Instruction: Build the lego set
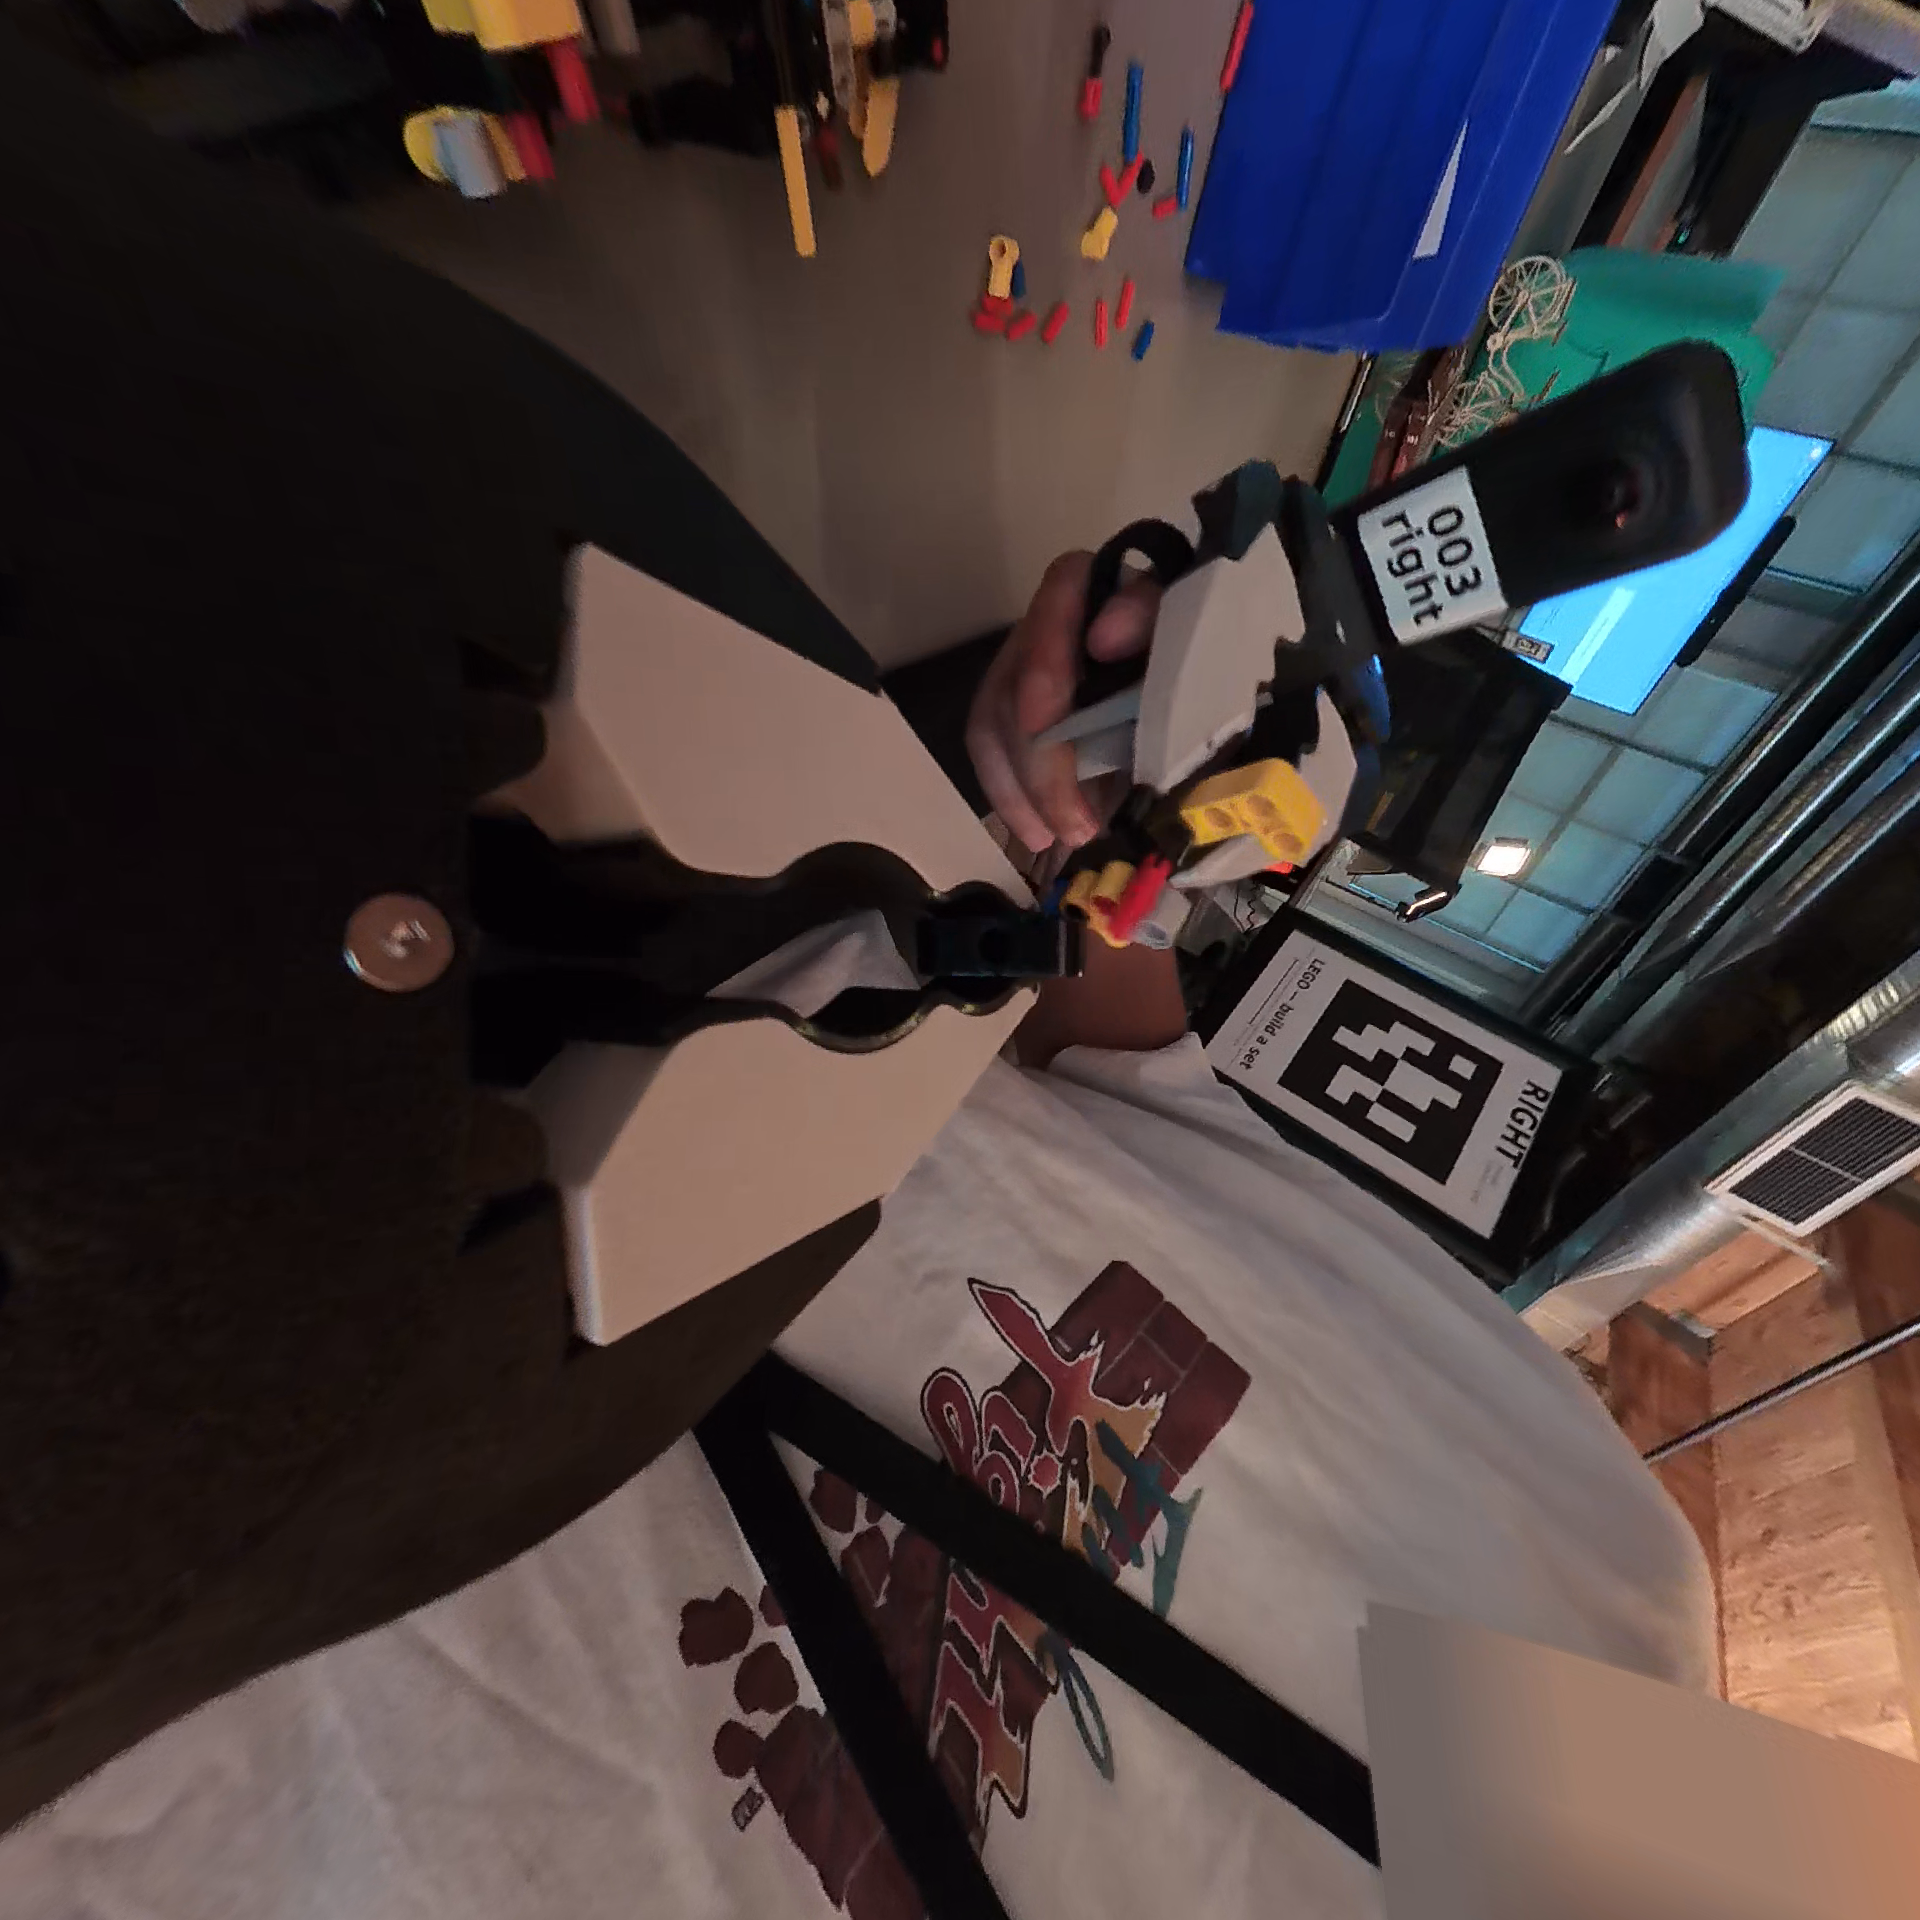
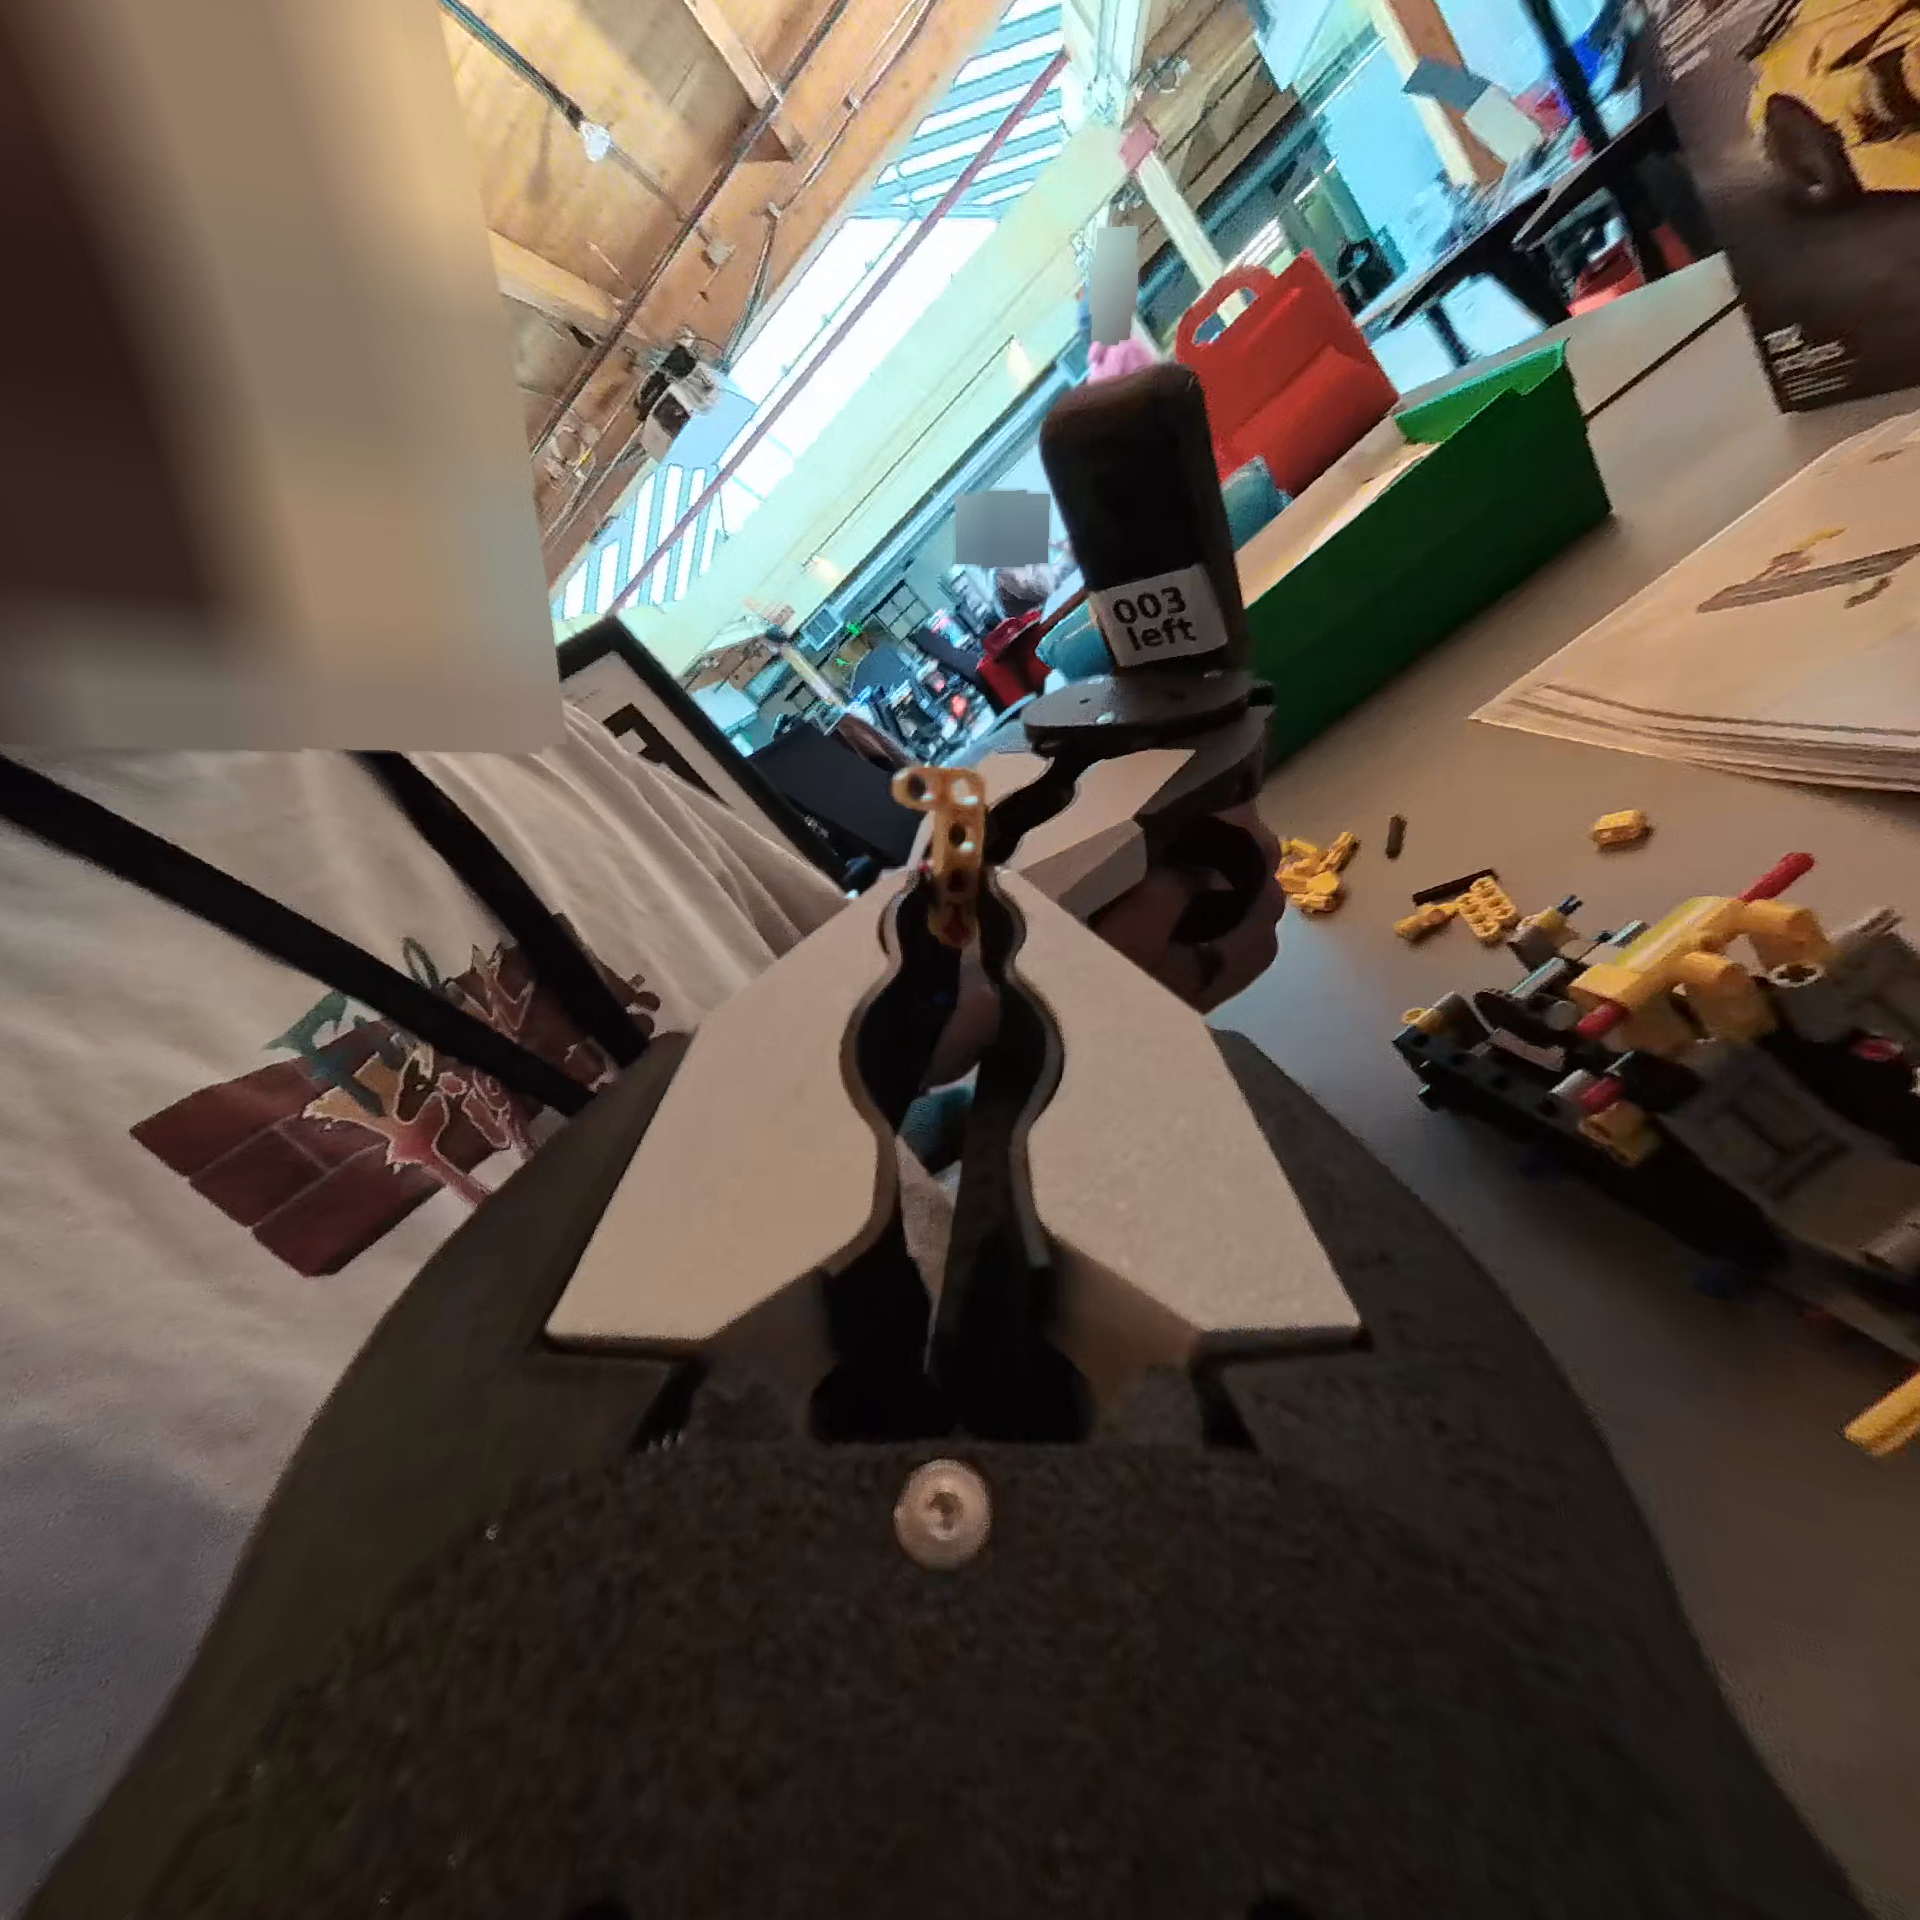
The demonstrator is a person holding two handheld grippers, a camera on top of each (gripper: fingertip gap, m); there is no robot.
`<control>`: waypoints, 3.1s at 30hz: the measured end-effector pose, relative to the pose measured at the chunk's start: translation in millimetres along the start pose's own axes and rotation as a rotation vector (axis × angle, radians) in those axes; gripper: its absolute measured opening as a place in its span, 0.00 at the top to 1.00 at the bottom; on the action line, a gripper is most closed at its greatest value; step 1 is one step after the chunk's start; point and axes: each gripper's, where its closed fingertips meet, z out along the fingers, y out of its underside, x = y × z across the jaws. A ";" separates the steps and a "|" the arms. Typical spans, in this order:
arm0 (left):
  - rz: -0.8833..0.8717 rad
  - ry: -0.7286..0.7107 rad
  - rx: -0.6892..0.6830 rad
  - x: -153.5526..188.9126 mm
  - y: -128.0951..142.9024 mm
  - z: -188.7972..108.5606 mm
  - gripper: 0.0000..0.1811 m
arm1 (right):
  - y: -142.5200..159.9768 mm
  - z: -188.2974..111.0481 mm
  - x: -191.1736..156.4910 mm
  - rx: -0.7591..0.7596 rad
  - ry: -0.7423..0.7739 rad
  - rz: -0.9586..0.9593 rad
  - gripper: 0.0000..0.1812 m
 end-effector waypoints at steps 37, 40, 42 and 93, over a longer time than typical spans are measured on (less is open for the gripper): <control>-0.005 -0.125 -0.068 -20.9 8.8 -9.9 0.96 | 70.0 -181.3 137.0 -1.176 0.877 -0.346 0.93; -0.008 -0.123 -0.067 -21.1 8.9 -9.9 0.96 | 70.9 -181.4 135.6 -1.150 0.865 -0.312 0.91; -0.010 -0.118 -0.069 -20.6 9.6 -9.1 0.96 | 71.9 -182.3 133.8 -1.139 0.852 -0.291 0.89; 0.000 -0.111 -0.103 -16.5 14.5 -6.8 0.96 | 67.5 -261.5 124.6 -1.410 0.593 -0.294 0.92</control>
